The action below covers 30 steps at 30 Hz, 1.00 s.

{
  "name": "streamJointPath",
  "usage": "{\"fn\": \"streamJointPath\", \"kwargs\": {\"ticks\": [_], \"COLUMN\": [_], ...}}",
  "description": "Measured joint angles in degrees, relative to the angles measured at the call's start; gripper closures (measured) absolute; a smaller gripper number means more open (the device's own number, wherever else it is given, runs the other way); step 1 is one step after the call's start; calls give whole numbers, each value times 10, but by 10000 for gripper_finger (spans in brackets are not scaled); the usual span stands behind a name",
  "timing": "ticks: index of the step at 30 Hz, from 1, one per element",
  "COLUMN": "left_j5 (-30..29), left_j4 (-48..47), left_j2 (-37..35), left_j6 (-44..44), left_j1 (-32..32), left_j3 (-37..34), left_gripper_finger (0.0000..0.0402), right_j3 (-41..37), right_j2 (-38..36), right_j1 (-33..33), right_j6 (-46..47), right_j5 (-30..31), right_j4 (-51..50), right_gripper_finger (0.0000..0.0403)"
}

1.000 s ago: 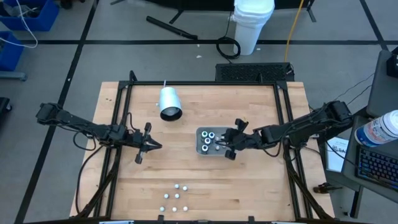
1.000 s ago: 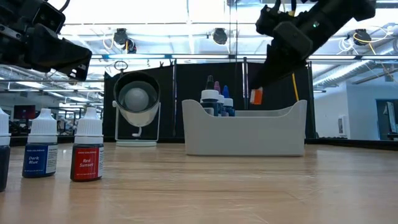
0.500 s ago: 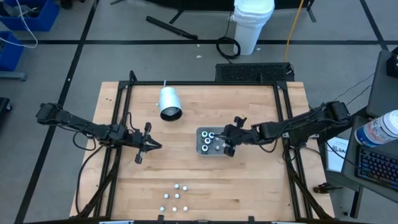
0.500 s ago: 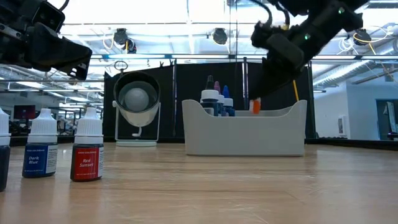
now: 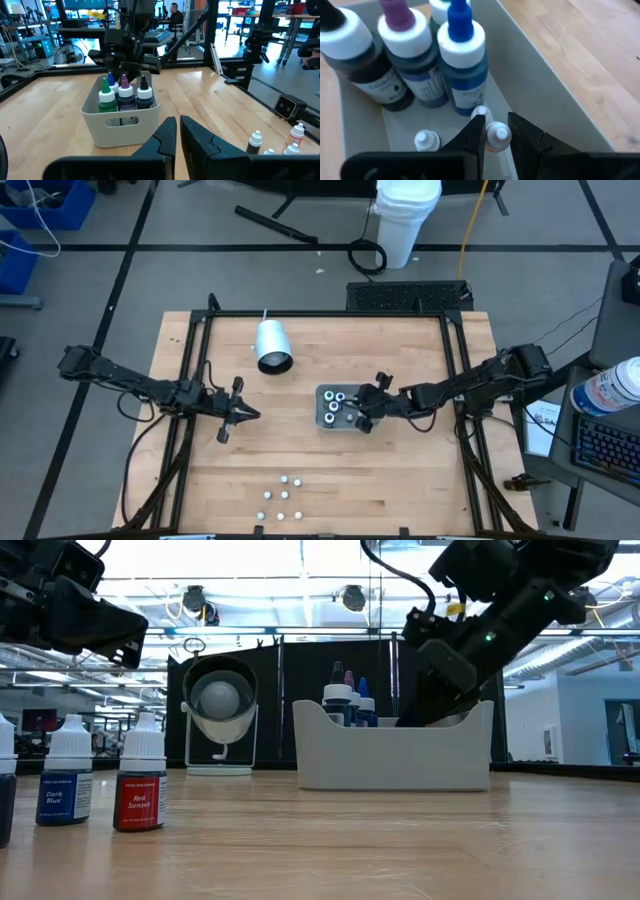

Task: Pick & Place food coloring
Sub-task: Put the top right small orange food coloring bottle into the white bin

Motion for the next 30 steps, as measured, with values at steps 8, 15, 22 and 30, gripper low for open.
{"fn": "streamJointPath", "kwargs": {"ticks": [8,15,22,30], "left_j5": [0,0,-1,-1], "left_j4": [4,4,47,64], "left_j2": [0,0,0,0], "left_j6": [18,57,86,114], "left_j1": [0,0,0,0], "left_j3": [0,0,0,0], "left_gripper_finger": [369,369,369,369], "right_j3": [0,1,2,2], "right_j2": [0,-1,-1,-1], "right_j1": [-16,-16,-20,-22], "right_j6": [2,19,27,68], "right_j5": [-30,-30,-55,-38], "right_j4": [-2,-12,-18,-37], "right_gripper_finger": [344,347,347,348]}}
